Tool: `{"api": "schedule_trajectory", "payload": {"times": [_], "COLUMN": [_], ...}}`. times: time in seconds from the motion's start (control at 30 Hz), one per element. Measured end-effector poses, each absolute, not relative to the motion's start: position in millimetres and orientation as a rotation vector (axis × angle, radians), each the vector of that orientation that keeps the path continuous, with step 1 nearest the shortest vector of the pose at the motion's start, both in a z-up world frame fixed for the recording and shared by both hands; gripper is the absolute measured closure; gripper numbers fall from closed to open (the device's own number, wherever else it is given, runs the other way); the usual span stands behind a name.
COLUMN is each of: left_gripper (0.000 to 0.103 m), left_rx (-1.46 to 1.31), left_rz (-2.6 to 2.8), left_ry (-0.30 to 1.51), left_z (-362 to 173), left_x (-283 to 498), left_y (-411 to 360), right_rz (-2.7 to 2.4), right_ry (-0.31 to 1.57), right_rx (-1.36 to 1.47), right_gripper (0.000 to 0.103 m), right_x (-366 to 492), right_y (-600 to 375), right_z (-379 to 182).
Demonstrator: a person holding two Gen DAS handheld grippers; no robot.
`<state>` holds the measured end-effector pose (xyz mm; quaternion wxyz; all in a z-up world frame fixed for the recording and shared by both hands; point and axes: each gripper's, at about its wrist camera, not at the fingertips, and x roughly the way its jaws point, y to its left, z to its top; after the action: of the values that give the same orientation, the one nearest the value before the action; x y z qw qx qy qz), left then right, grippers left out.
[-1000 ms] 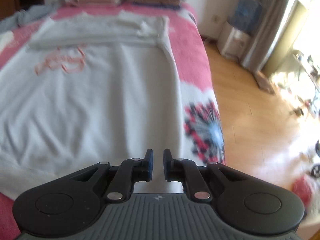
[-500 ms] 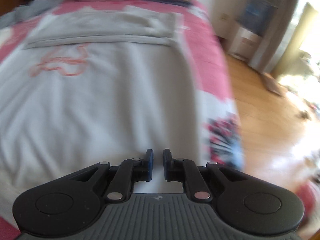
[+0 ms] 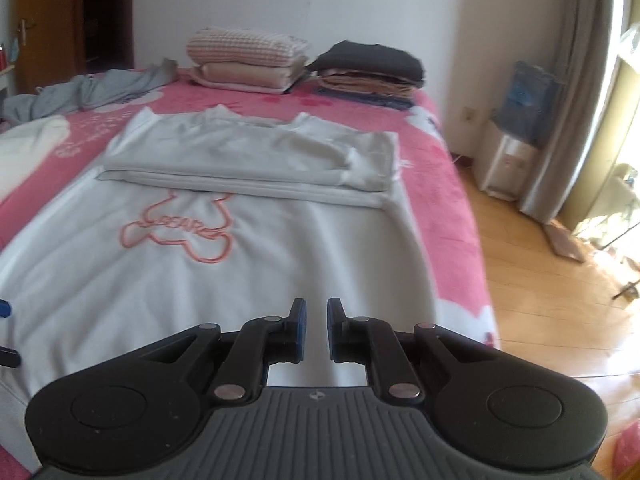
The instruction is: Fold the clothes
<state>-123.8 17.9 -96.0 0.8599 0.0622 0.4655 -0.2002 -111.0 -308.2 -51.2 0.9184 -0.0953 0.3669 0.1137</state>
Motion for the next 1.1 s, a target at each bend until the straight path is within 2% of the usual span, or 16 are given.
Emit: {"api": "schedule_trajectory", "payload": {"times": [0.8, 1.1], "left_gripper": [0.037, 0.036], "left_rx": [0.145, 0.151], "left_rz": [-0.431, -0.423], "left_ry": [1.000, 1.015], "left_z": [-98, -100], "left_x": [-125, -124], "left_y": [16, 14], "right_rz": [0.363, 0.374], "right_ry": [0.997, 1.024], "right_rx": [0.029, 0.065], "right_gripper": [0.091, 0.091], "right_x": [-118, -120], "right_y": [-308, -309], "right_z": [-92, -96]}}
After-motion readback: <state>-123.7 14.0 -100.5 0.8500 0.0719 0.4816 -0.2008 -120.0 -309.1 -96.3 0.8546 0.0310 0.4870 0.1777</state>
